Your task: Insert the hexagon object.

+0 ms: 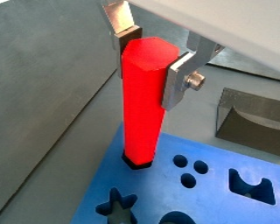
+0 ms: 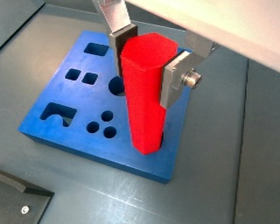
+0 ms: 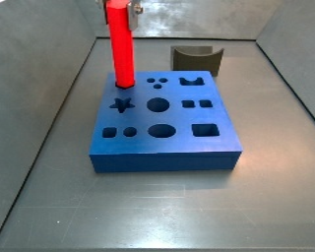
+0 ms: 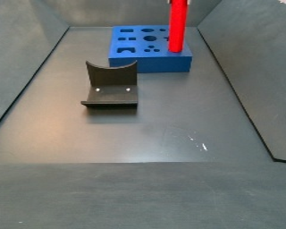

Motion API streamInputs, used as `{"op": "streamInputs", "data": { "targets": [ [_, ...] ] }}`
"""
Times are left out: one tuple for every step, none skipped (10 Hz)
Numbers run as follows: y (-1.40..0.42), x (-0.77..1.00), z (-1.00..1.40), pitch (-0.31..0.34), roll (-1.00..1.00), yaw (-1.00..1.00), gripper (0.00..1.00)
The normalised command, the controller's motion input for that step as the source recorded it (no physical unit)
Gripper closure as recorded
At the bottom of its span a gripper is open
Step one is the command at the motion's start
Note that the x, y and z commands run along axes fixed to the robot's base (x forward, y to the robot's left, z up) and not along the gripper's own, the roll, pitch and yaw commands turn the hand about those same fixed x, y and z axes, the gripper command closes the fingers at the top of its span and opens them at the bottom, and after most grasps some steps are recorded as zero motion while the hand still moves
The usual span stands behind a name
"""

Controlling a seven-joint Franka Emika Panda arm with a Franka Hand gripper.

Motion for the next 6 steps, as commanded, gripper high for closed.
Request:
{"op": "streamInputs", "data": {
  "targets": [
    [-0.05,-0.03,-0.10,-0.076,-0.25,0.00,1.00],
    [-0.04,-0.04,-0.05,-0.097,-0.28,0.00,1.00],
    [-0.02,-0.10,-0.01,-0.114,-0.30,0.00,1.00],
    [0.00,-0.22,0.00,-0.097,-0.18,0.00,1.00],
    [0.00,-0.23,0.00,-0.104,-0.17,0.00,1.00],
    [0.00,-0.14,-0.06,-0.096,-0.21,0.00,1.00]
  ]
}}
